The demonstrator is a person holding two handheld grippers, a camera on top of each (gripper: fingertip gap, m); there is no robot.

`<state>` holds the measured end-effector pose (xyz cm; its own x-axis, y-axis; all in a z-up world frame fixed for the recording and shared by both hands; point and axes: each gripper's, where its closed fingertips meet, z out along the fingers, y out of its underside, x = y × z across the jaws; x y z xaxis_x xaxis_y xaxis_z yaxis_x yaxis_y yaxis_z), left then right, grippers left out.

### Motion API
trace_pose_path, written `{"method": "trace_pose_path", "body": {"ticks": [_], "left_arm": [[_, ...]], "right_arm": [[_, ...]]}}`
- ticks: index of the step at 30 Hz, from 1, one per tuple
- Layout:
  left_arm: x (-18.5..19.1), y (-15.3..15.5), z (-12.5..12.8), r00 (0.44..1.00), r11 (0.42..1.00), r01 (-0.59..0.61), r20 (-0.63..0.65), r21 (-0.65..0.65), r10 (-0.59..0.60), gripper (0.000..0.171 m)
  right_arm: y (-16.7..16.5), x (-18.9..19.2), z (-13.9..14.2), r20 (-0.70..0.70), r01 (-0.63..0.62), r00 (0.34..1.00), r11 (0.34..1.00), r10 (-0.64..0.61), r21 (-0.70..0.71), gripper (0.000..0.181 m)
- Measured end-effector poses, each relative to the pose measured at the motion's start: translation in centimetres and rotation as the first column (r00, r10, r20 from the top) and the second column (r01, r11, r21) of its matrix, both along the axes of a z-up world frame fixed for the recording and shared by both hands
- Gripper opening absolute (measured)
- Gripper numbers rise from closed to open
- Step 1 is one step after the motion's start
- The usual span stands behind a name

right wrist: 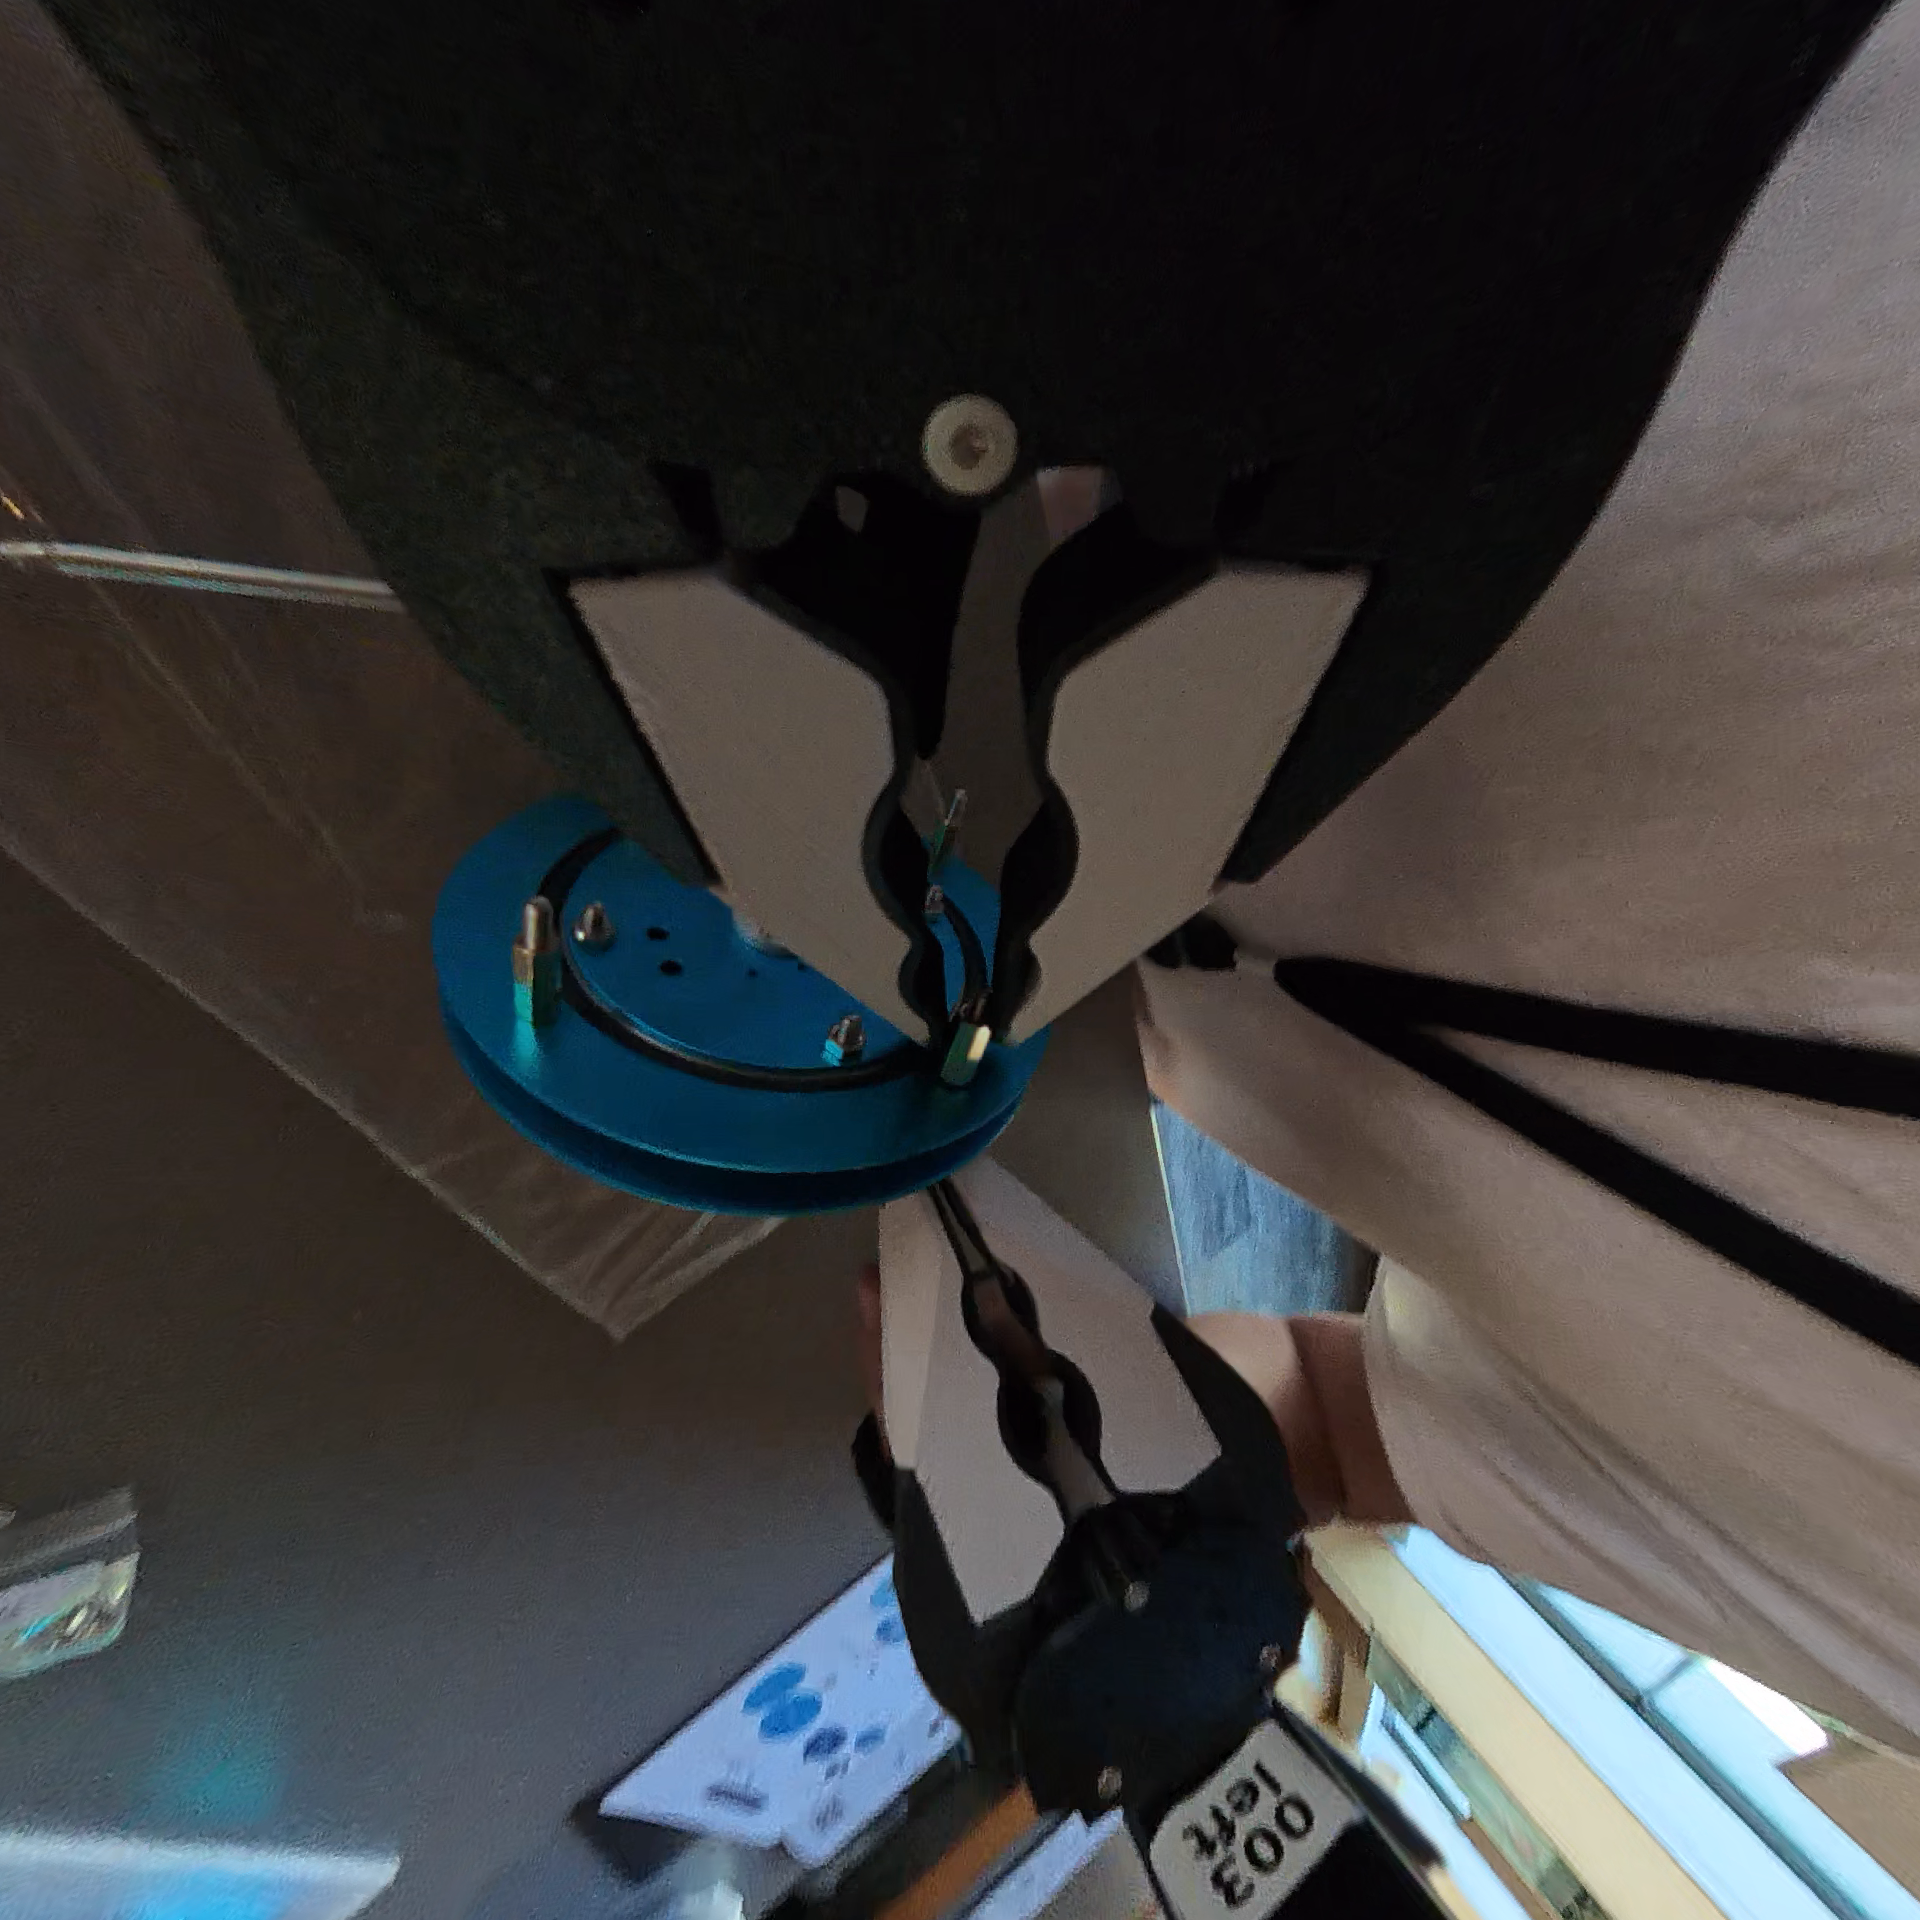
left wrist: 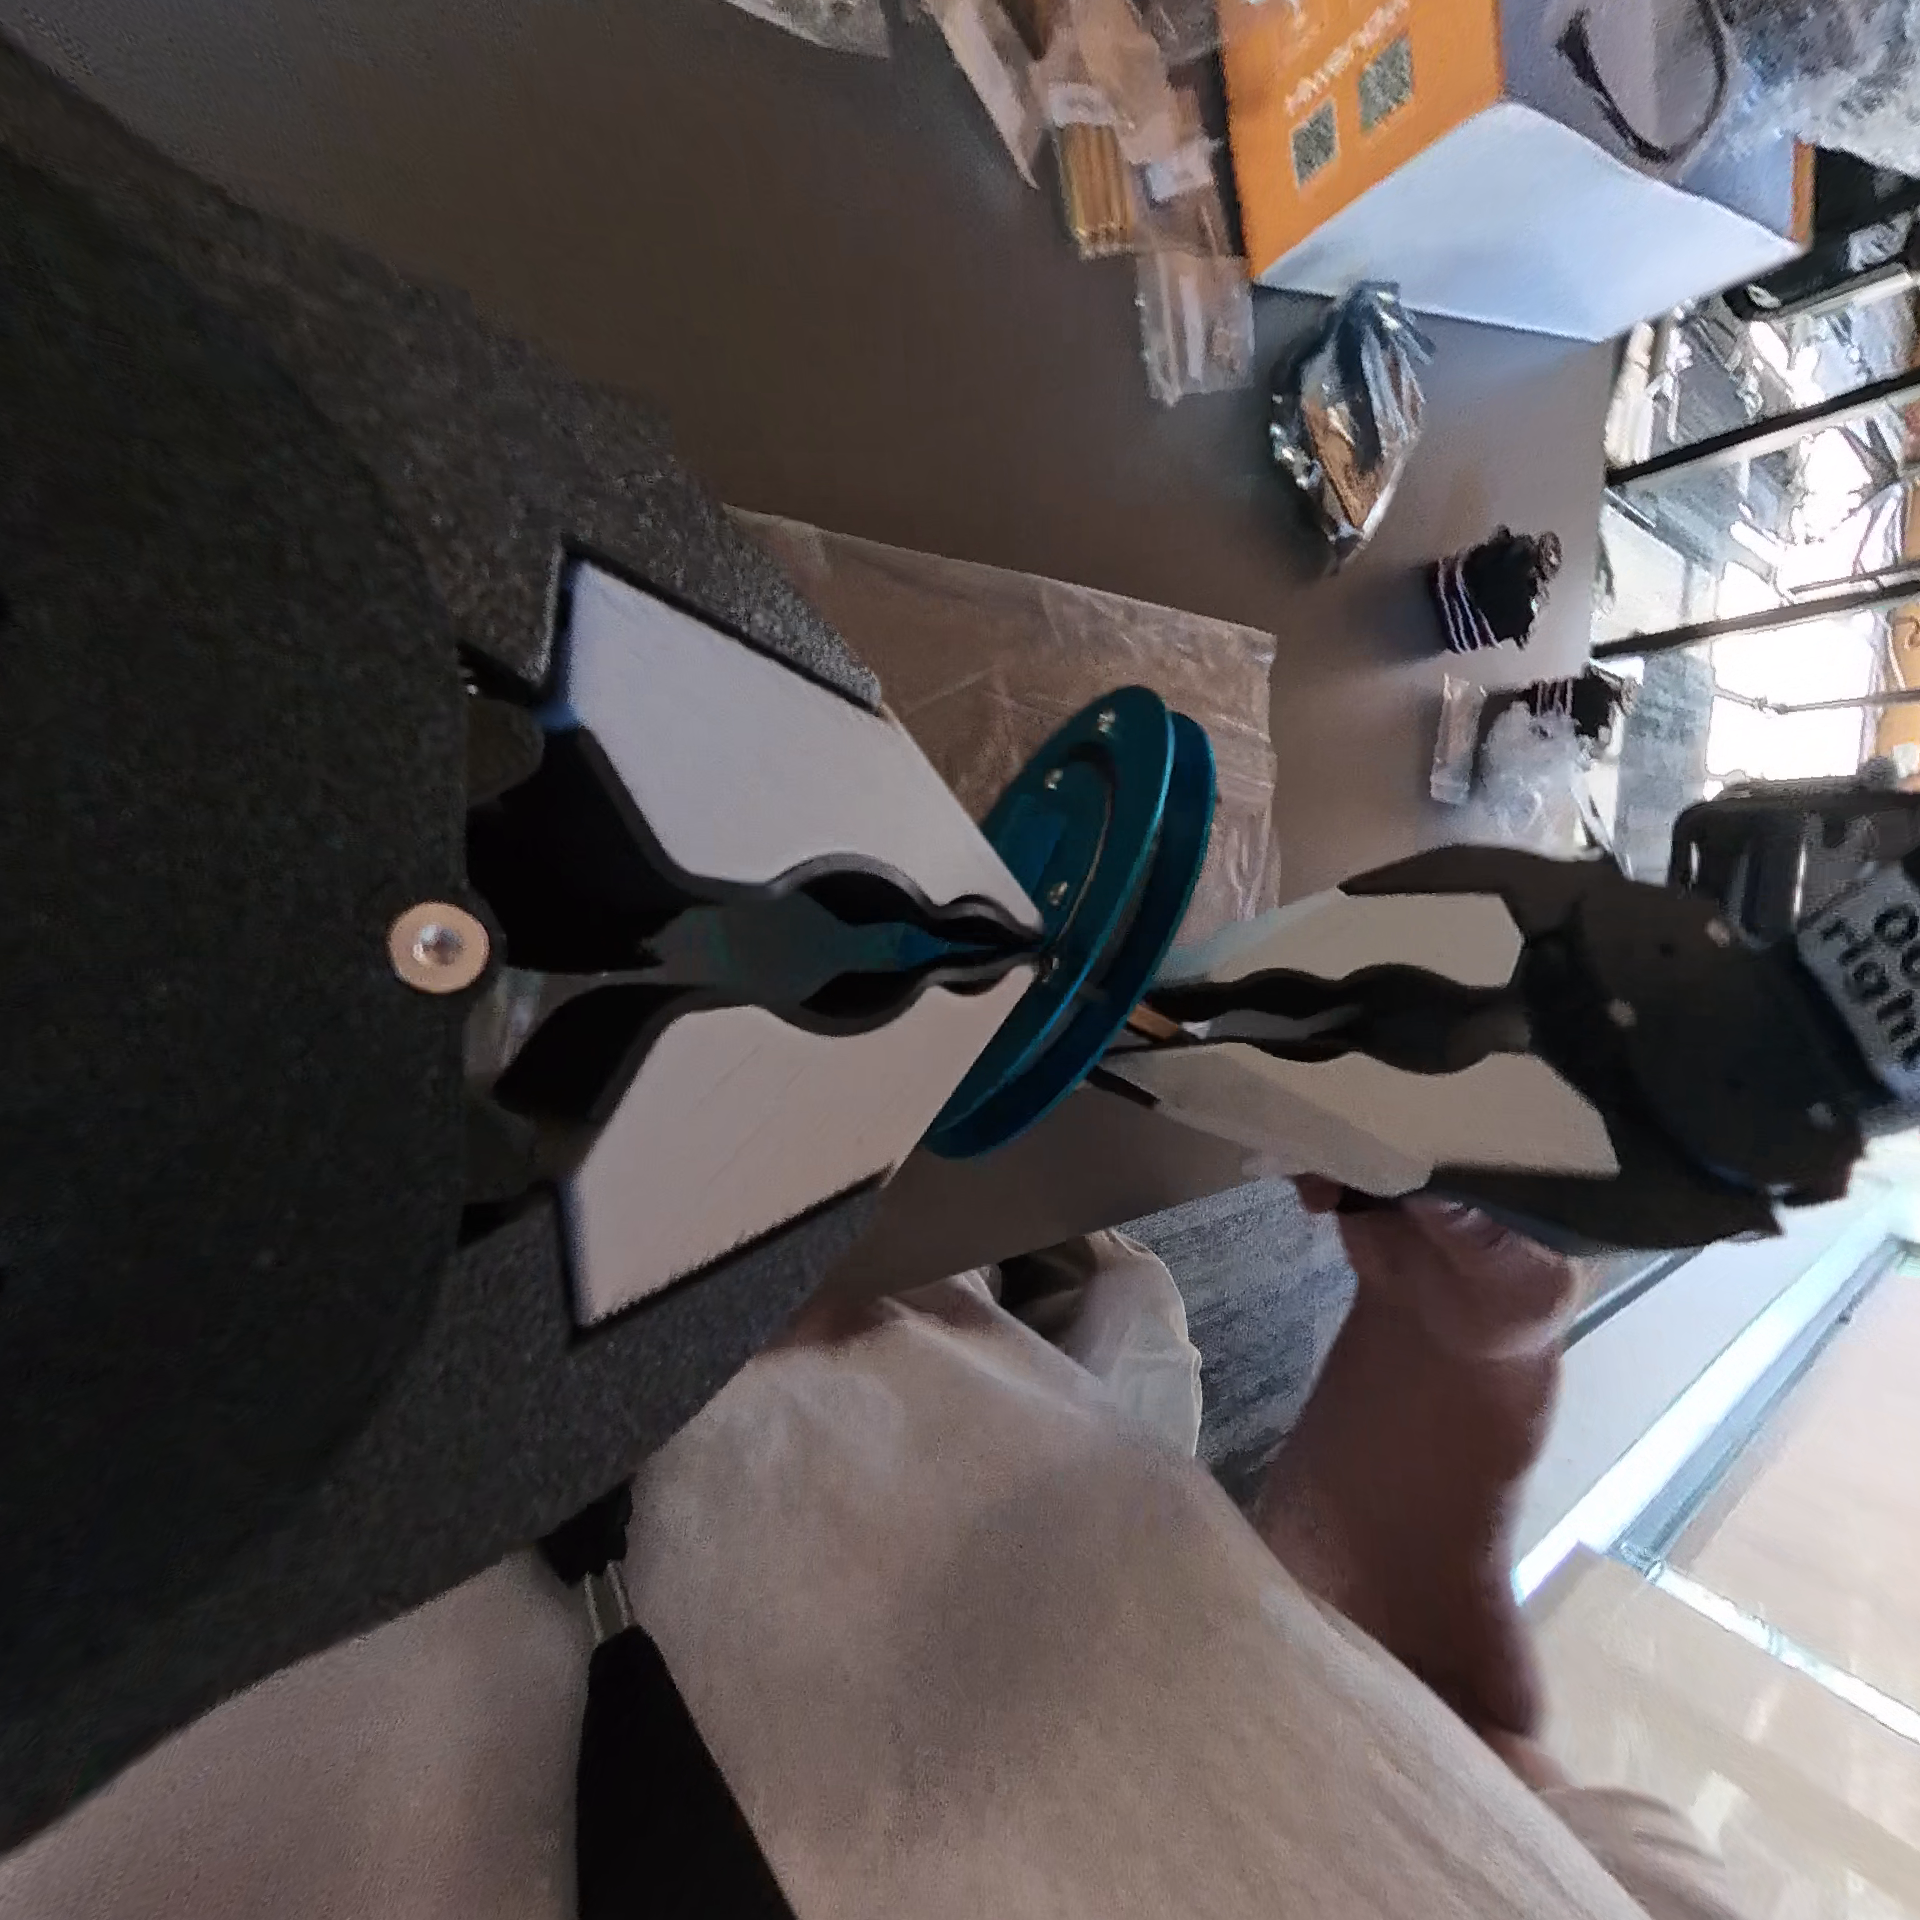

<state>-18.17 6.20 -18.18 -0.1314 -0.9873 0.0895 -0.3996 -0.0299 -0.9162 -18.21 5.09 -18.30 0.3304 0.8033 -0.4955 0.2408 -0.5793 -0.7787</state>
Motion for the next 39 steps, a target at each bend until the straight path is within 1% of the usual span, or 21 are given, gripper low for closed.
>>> {"method": "trace_pose_path", "body": {"ticks": [3, 7, 10, 13, 16, 19, 20, 21, 23, 25, 27, 29, 31, 33, 35, 36, 37, 39], "left_arm": [[-1.3, 0.7, -0.6, 0.997, 0.995, -0.079, -0.031, -0.068, 0.077, 0.000], [-2.3, 1.3, -1.0, 0.985, 0.978, -0.172, -0.022, -0.120, 0.171, 0.000], [-2.2, 1.6, -0.8, 0.970, 0.964, -0.240, 0.014, -0.112, 0.243, 0.000], [-1.4, 1.4, -0.4, 0.959, 0.956, -0.272, 0.054, -0.114, 0.279, 0.000], [-0.2, 1.3, 0.0, 0.946, 0.945, -0.295, 0.100, -0.140, 0.310, 0.000], [0.7, 1.0, 0.3, 0.947, 0.951, -0.278, 0.126, -0.132, 0.295, 0.001], [1.0, 0.9, 0.4, 0.950, 0.953, -0.265, 0.129, -0.147, 0.284, 0.002], [1.1, 0.7, 0.4, 0.953, 0.953, -0.247, 0.131, -0.177, 0.272, 0.005], [1.3, 0.5, 0.7, 0.957, 0.940, -0.199, 0.153, -0.278, 0.248, 0.012], [1.4, -0.1, 1.7, 0.955, 0.908, -0.104, 0.213, -0.406, 0.205, 0.015], [1.6, -0.2, 2.5, 0.946, 0.870, -0.056, 0.253, -0.490, 0.203, 0.015], [1.8, -0.3, 2.4, 0.949, 0.858, -0.037, 0.252, -0.512, 0.192, 0.014], [2.1, -0.5, 2.0, 0.953, 0.862, -0.039, 0.239, -0.505, 0.183, 0.014], [2.5, -0.9, 1.4, 0.963, 0.851, -0.024, 0.216, -0.524, 0.161, 0.014], [2.7, -1.1, 1.2, 0.967, 0.823, -0.007, 0.205, -0.568, 0.150, 0.013], [2.8, -1.1, 1.2, 0.968, 0.807, 0.002, 0.204, -0.590, 0.146, 0.013], [2.8, -1.1, 1.1, 0.969, 0.793, 0.007, 0.200, -0.609, 0.144, 0.012], [2.7, -1.1, 1.1, 0.970, 0.763, 0.026, 0.202, -0.645, 0.138, 0.010]], "right_arm": [[0.7, -1.3, -0.2, -0.037, 0.057, 0.998, 0.997, -0.055, 0.059, 0.007], [2.0, -2.1, -0.3, -0.055, 0.140, 0.989, 0.982, -0.134, 0.124, 0.004], [2.5, -1.8, 0.2, -0.124, 0.177, 0.978, 0.981, -0.166, 0.082, 0.007], [2.4, -1.0, 0.8, -0.189, 0.206, 0.964, 0.975, -0.186, 0.087, 0.006], [2.3, 0.2, 1.1, -0.244, 0.235, 0.944, 0.972, -0.222, 0.027, 0.004], [1.7, 1.3, 1.3, -0.296, 0.238, 0.927, 0.971, -0.230, -0.007, 0.004], [1.4, 1.6, 1.3, -0.311, 0.236, 0.922, 0.971, -0.231, -0.023, 0.004], [1.3, 1.8, 1.3, -0.324, 0.233, 0.918, 0.972, -0.230, -0.031, 0.004], [0.9, 2.2, 1.3, -0.344, 0.231, 0.911, 0.972, -0.229, -0.036, 0.004], [0.5, 2.5, 1.3, -0.351, 0.219, 0.912, 0.975, -0.212, -0.021, 0.004], [0.1, 2.6, 1.3, -0.348, 0.206, 0.917, 0.978, -0.194, -0.001, 0.004], [-0.2, 2.9, 1.2, -0.339, 0.207, 0.922, 0.978, -0.186, 0.028, 0.004], [-0.3, 3.2, 1.2, -0.325, 0.217, 0.927, 0.975, -0.188, 0.055, 0.004], [-0.5, 3.2, 1.2, -0.286, 0.221, 0.942, 0.965, -0.174, 0.141, 0.004], [-0.8, 3.2, 1.1, -0.210, 0.217, 0.965, 0.931, -0.159, 0.293, 0.004], [-0.8, 3.3, 1.1, -0.163, 0.198, 0.976, 0.892, -0.142, 0.406, 0.004], [-0.7, 3.3, 1.1, -0.115, 0.181, 0.983, 0.837, -0.142, 0.517, 0.004], [-0.5, 3.2, 1.1, -0.024, 0.130, 0.987, 0.703, -0.159, 0.699, 0.004]]}}
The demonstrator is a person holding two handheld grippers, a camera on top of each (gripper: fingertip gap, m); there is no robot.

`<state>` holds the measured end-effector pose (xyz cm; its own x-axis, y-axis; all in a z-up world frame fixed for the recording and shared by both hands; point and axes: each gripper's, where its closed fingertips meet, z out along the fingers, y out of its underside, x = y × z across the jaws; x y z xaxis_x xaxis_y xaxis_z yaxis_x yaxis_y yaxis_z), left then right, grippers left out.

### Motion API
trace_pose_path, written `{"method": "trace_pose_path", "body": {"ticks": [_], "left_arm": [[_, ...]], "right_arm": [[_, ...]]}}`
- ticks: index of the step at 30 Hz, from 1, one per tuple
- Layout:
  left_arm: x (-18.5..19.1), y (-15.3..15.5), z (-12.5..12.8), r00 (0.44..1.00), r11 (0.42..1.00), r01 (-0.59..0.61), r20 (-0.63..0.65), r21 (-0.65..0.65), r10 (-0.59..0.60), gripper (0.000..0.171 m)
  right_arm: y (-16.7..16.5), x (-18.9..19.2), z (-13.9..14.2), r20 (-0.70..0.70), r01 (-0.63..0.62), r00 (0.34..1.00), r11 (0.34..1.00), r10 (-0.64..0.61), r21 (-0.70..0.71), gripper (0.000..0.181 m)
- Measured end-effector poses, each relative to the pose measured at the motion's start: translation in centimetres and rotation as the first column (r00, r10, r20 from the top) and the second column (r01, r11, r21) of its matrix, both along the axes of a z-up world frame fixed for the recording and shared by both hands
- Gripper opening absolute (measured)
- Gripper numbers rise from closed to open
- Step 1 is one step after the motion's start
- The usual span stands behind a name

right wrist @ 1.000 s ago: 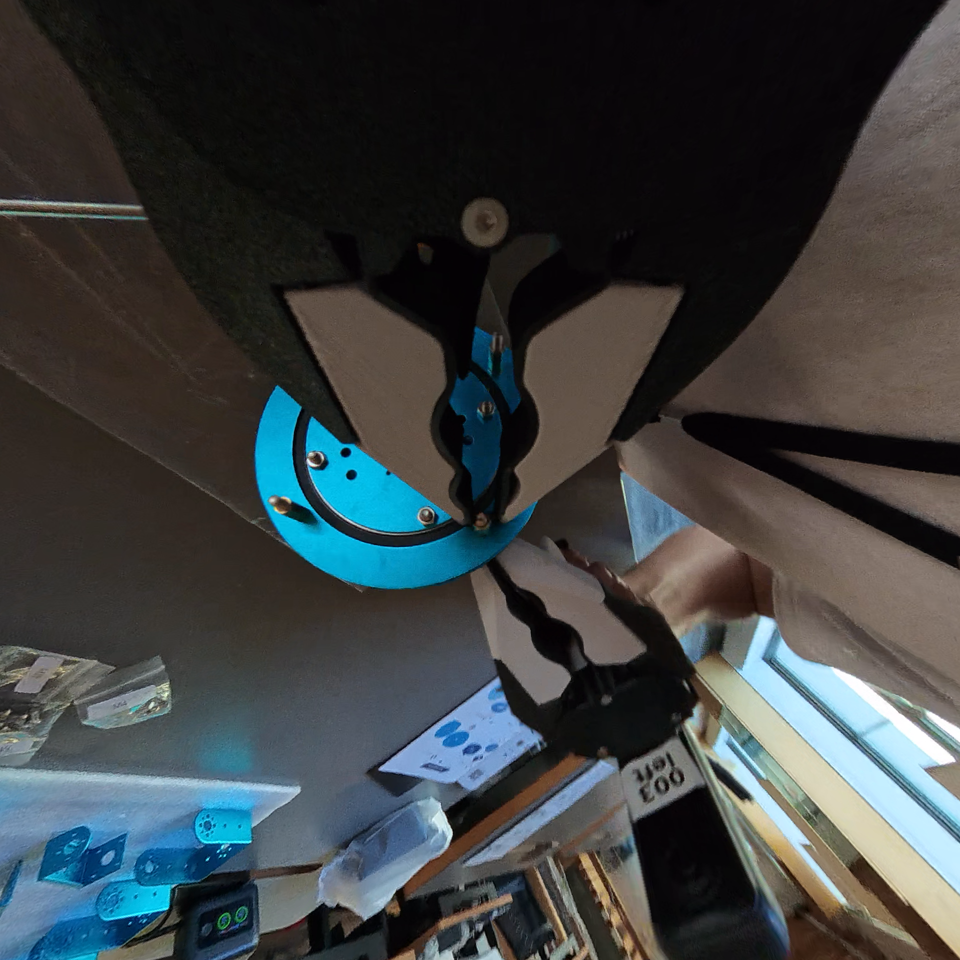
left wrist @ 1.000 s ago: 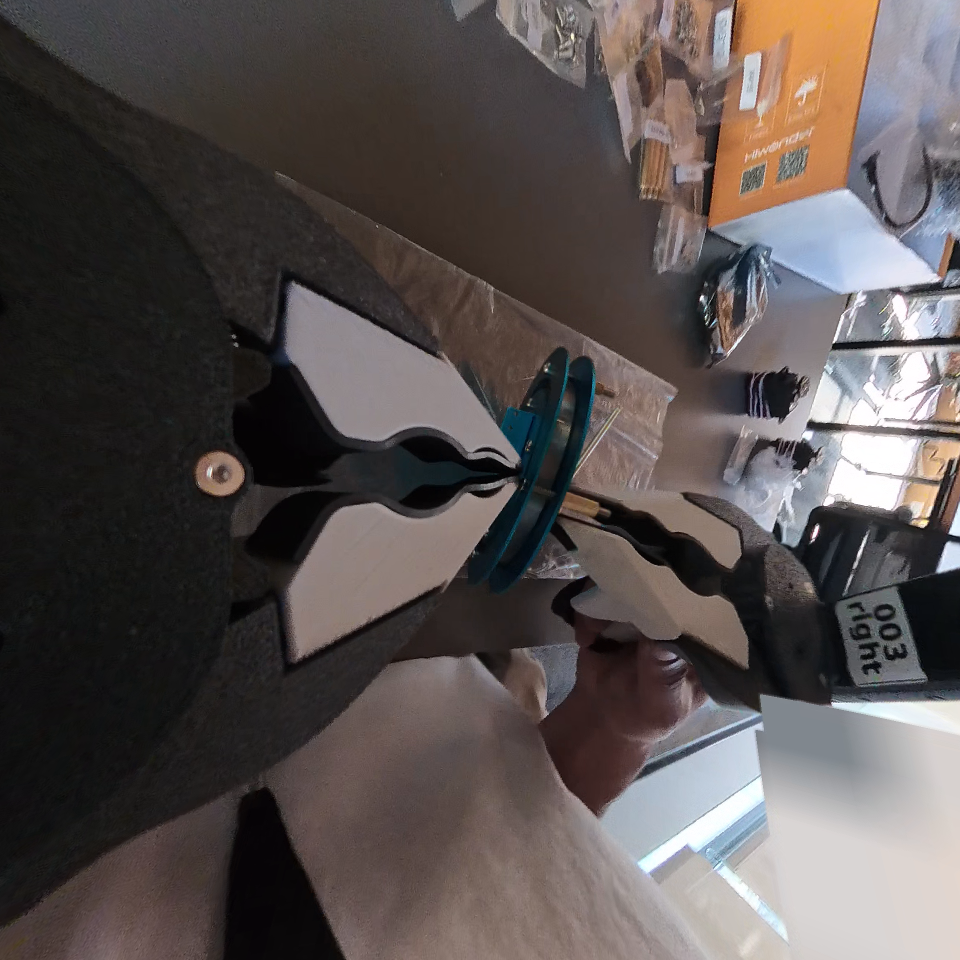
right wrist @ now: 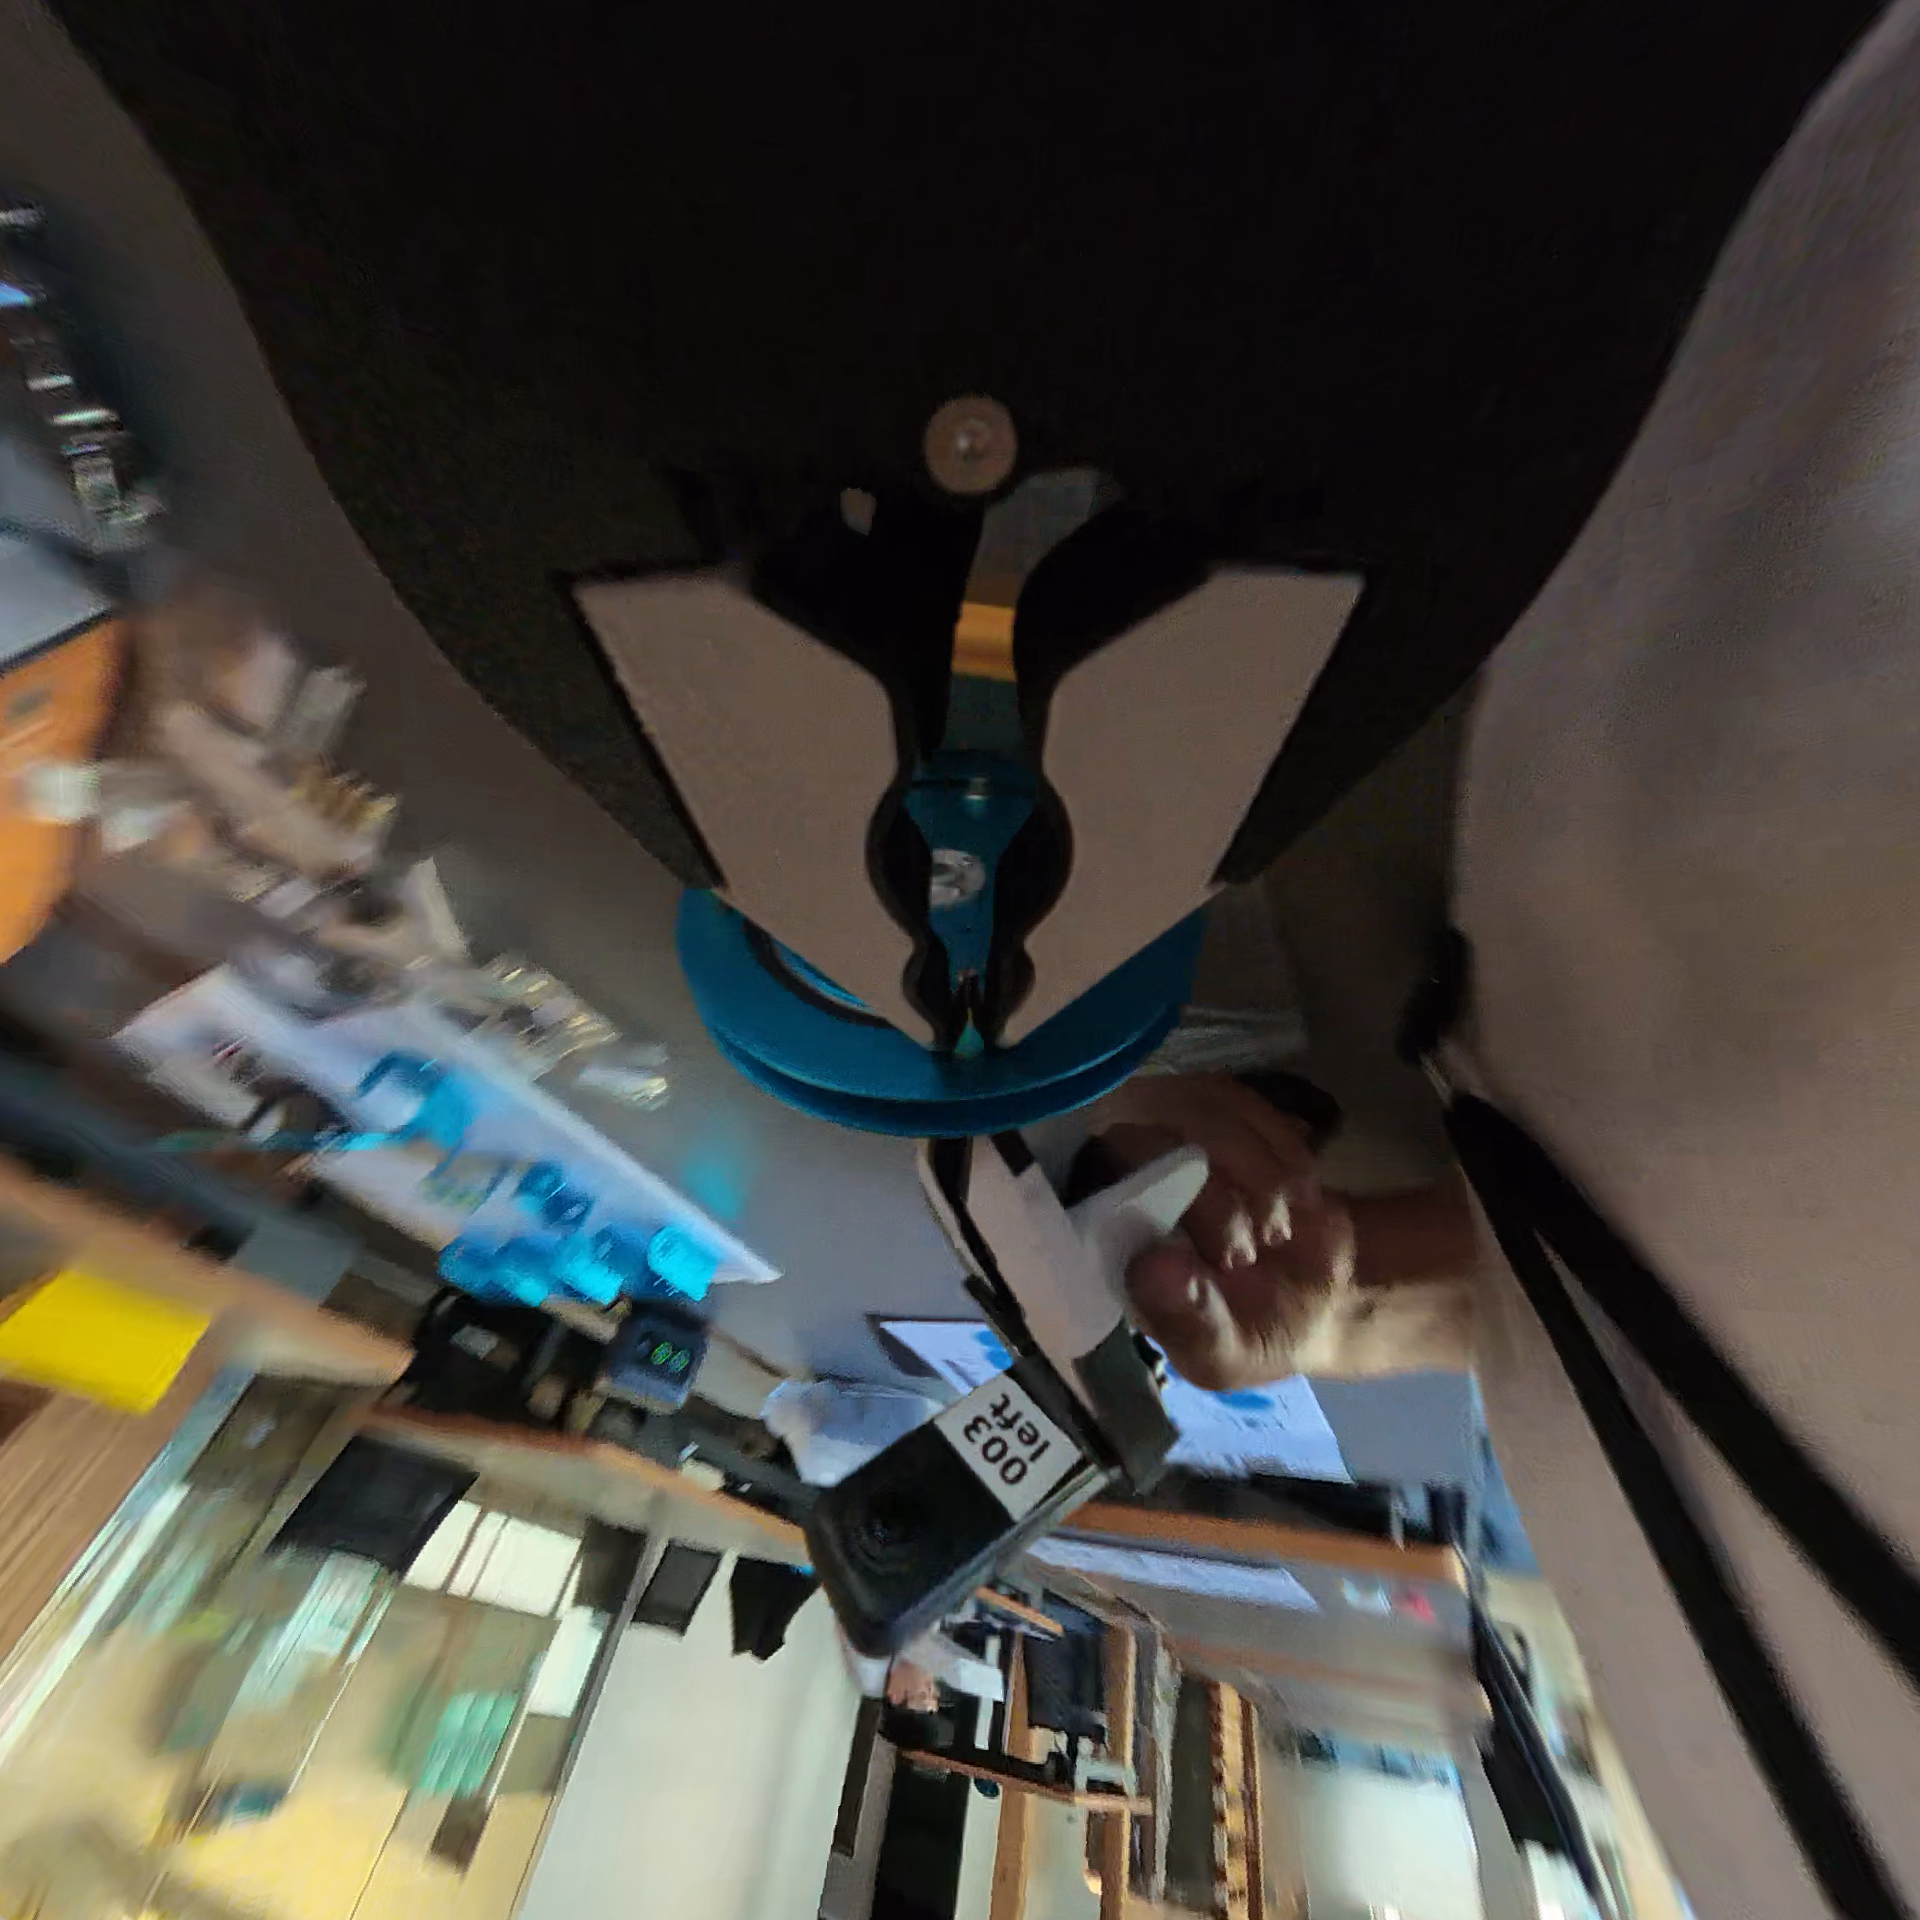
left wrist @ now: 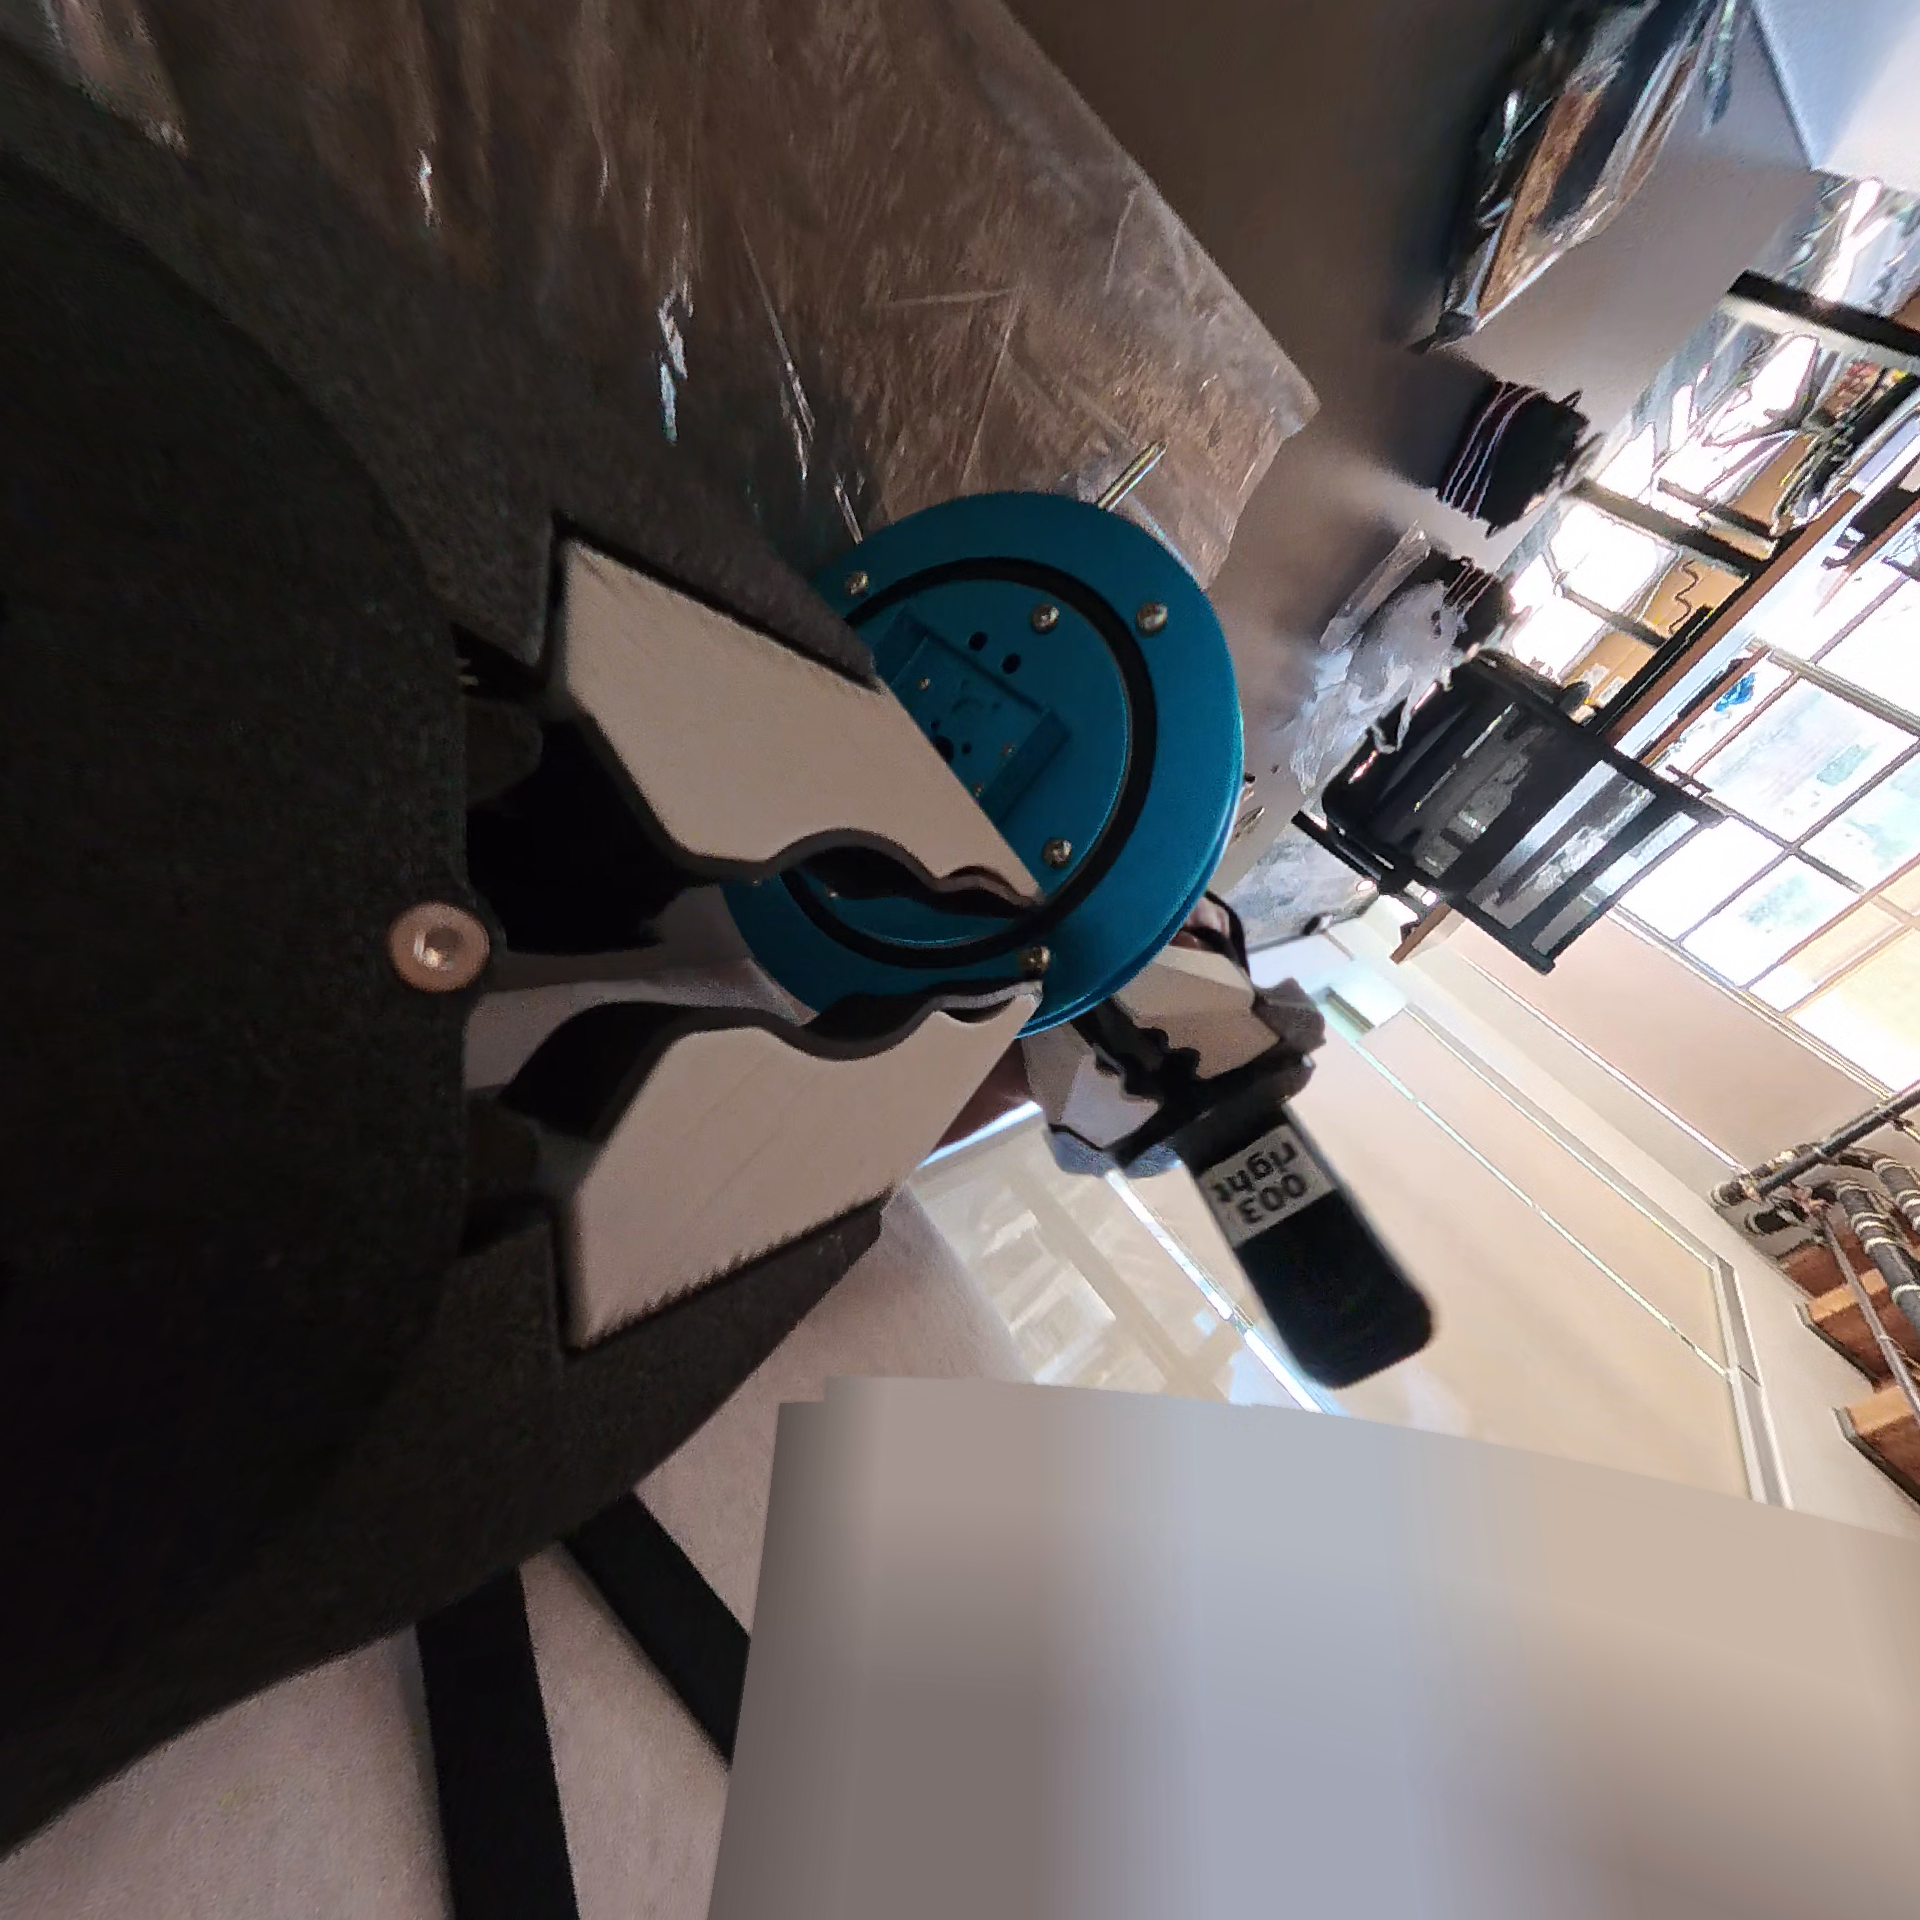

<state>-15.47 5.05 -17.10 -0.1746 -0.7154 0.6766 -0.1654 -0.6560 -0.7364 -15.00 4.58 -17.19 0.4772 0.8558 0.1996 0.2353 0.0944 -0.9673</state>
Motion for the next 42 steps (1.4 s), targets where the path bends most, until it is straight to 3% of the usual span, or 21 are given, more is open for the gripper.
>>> {"method": "trace_pose_path", "body": {"ticks": [5, 9, 12, 14, 17, 19, 20, 22, 24, 25, 26, 28, 31, 33, 34, 37, 42], "left_arm": [[-0.4, -0.1, 0.2, 0.999, 0.995, 0.045, 0.030, -0.093, -0.042, 0.005], [-0.5, -0.2, 0.3, 0.995, 0.967, 0.093, 0.060, -0.239, -0.081, 0.006], [-0.5, -0.2, 0.2, 0.994, 0.953, 0.107, 0.055, -0.282, -0.095, 0.005], [-0.6, -0.4, 0.2, 0.994, 0.960, 0.109, 0.042, -0.258, -0.102, 0.005], [-0.6, -0.7, 0.1, 0.994, 0.985, 0.112, 0.021, -0.129, -0.111, 0.004], [-0.5, -0.4, 0.2, 0.996, 0.995, 0.089, 0.007, -0.053, -0.089, 0.005], [-0.5, -0.6, 0.2, 0.996, 0.995, 0.093, 0.002, -0.018, -0.093, 0.004], [-0.4, -0.8, 0.2, 0.996, 0.996, 0.087, -0.001, 0.031, -0.087, 0.004], [-0.3, -1.0, 0.2, 0.996, 0.994, 0.091, 0.006, 0.055, -0.091, 0.004], [-0.3, -1.0, 0.2, 0.996, 0.995, 0.084, 0.010, 0.062, -0.085, 0.003], [-0.4, -0.9, 0.2, 0.997, 0.995, 0.078, 0.011, 0.058, -0.079, 0.003], [-0.4, -0.9, 0.2, 0.997, 0.995, 0.076, 0.011, 0.065, -0.077, 0.004], [-0.4, -0.7, 0.2, 0.998, 0.995, 0.066, 0.002, 0.070, -0.066, 0.004], [-0.3, -0.5, 0.2, 0.998, 0.996, 0.063, -0.005, 0.062, -0.063, 0.003], [-0.3, -0.5, 0.2, 0.998, 0.996, 0.064, -0.007, 0.054, -0.064, 0.003], [-0.2, -0.6, 0.2, 0.997, 0.997, 0.072, -0.012, 0.042, -0.071, 0.003], [-0.2, -0.9, 0.2, 0.997, 0.996, 0.076, -0.017, 0.038, -0.075, 0.003]], "right_arm": [[0.0, -0.4, 0.1, 0.090, -0.053, 0.995, 0.972, 0.033, 0.228, 0.003], [0.0, -0.5, 0.2, 0.180, -0.091, 0.984, 0.906, 0.017, 0.414, 0.004], [0.0, -0.6, 0.2, 0.246, -0.121, 0.969, 0.877, 0.003, 0.465, 0.004], [-0.2, -0.7, 0.1, 0.241, -0.142, 0.970, 0.893, 0.039, 0.427, 0.004], [-0.3, -0.8, 0.1, 0.125, -0.147, 0.984, 0.970, 0.125, 0.191, 0.003], [-0.1, -0.6, 0.0, 0.009, -0.115, 0.993, 0.987, 0.116, -0.109, 0.004], [-0.3, -0.6, -0.1, -0.059, -0.123, 0.992, 0.947, 0.111, -0.298, 0.004], [-0.6, -0.5, -0.2, -0.184, -0.165, 0.981, 0.775, 0.064, -0.610, 0.004], [-1.1, -0.6, -0.3, -0.315, -0.258, 0.949, 0.551, -0.009, -0.794, 0.004], [-1.1, -0.7, -0.2, -0.362, -0.297, 0.931, 0.473, -0.051, -0.830, 0.004], [-1.1, -0.7, -0.2, -0.377, -0.305, 0.924, 0.480, -0.060, -0.822, 0.004], [-1.2, -0.8, -0.5, -0.310, -0.237, 0.951, 0.613, -0.015, -0.754, 0.006], [-0.7, -0.2, -1.7, -0.029, -0.021, 1.000, 0.817, 0.006, -0.576, 0.035], [-1.0, 0.0, -2.0, 0.157, 0.047, 0.987, 0.913, 0.019, -0.406, 0.031], [-0.7, 0.2, -1.9, 0.230, 0.089, 0.973, 0.947, -0.017, -0.309, 0.021], [-0.1, 0.3, -1.4, 0.333, 0.144, 0.937, 0.985, -0.106, -0.092, 0.011], [0.0, 0.0, -1.2, 0.441, 0.118, 0.889, 0.992, -0.121, 0.034, 0.004]]}}
